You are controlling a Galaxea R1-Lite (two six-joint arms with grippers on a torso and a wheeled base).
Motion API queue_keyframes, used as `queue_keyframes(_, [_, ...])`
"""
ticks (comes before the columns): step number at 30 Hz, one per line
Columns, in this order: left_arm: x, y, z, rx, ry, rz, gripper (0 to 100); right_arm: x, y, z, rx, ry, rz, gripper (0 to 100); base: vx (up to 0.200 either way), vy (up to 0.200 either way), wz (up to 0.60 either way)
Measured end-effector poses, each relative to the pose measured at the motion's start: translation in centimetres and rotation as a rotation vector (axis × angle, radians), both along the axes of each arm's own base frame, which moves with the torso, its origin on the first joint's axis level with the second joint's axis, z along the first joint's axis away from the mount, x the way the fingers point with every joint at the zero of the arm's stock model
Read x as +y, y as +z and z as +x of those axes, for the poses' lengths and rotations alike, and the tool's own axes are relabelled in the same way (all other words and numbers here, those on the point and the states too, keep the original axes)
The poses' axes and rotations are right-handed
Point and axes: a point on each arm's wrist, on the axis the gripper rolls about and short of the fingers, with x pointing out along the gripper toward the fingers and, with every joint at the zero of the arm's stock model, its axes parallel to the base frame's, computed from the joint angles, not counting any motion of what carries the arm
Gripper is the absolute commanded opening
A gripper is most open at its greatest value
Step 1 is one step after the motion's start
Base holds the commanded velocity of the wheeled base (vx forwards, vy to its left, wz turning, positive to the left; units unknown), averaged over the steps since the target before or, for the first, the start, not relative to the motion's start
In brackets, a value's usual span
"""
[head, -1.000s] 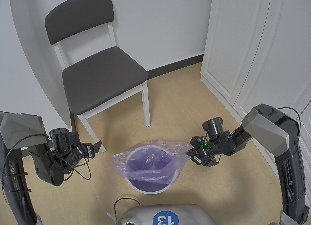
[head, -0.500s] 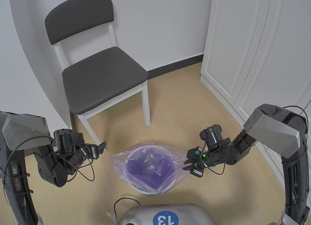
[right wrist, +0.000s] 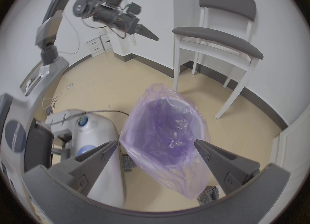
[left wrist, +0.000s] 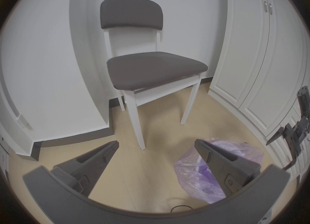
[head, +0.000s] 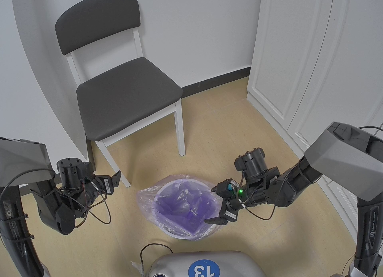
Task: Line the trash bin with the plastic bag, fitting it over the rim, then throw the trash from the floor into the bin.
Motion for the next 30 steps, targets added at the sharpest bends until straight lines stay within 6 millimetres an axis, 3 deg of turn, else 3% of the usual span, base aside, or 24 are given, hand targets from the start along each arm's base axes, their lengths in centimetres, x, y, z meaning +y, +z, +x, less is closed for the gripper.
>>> queue_keyframes(5, [2.4,0.8,-2.3,-0.01,0.093,0.018,100,3.3,-0.5,-0.2,0.018,-0.069,0.029,100,0.0,0.0,0.0])
queue_keyframes(11, [4.9,2.4,-4.5,-0.049,0.184,0.061,100,5.6,-2.8,-0.1,0.036,-0.071,0.015,100,0.0,0.0,0.0])
queue_keyframes(18, [5.4,3.1,-5.2,-0.073,0.206,0.069,100,6.3,-5.7,-0.1,0.078,-0.092,-0.048,100,0.0,0.0,0.0])
queue_keyframes(30, [5.4,3.3,-5.1,-0.084,0.207,0.068,100,8.6,-6.5,-0.9,0.165,-0.112,-0.048,100,0.0,0.0,0.0])
